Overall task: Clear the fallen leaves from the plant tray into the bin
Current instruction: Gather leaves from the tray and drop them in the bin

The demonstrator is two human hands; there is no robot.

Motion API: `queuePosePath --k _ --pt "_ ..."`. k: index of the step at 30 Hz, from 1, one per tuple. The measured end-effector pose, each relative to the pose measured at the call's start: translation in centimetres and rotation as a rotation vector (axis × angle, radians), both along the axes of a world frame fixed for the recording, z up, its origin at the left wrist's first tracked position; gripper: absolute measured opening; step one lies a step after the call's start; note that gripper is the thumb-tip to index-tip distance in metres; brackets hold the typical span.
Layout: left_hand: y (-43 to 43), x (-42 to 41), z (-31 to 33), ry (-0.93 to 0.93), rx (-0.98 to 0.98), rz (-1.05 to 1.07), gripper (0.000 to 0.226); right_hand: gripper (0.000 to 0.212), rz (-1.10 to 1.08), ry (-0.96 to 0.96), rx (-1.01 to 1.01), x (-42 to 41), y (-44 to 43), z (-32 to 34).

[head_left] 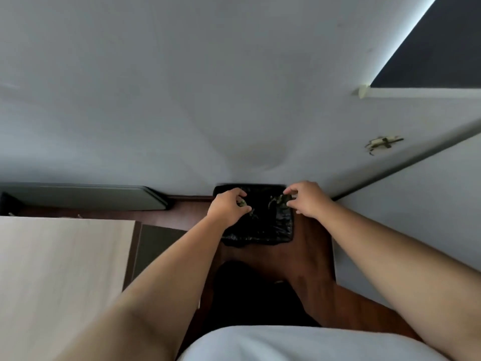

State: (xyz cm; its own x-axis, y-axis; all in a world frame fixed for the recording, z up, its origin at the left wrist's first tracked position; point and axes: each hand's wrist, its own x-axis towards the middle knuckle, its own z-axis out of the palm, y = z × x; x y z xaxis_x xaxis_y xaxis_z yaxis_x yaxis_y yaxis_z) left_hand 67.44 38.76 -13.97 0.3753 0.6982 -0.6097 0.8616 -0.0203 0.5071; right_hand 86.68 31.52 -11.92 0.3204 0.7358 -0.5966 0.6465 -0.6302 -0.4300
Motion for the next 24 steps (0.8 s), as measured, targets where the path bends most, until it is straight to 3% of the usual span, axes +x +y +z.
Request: queuePosePath --k 7,13,19,24 --pt "1.1 -2.7 1.6 0.076 -0.022 0.014 0.038 0.020 0.086 -0.013 -0.018 -0.3 0.7 0.6" --pt "-1.5 -6.1 7.2 0.038 0.130 0.180 0.035 0.015 0.223 0.028 0.125 -3.4 2.8 5.3" --pt "-7.7 -15.2 12.8 0.064 0.329 0.411 0.029 0.012 0.497 0.092 0.296 -13.6 4.2 10.4" --pt "-15.9 -27.2 17.2 0.140 0.409 0.794 0.025 0.016 0.858 0.164 0.386 -27.0 1.9 14.9"
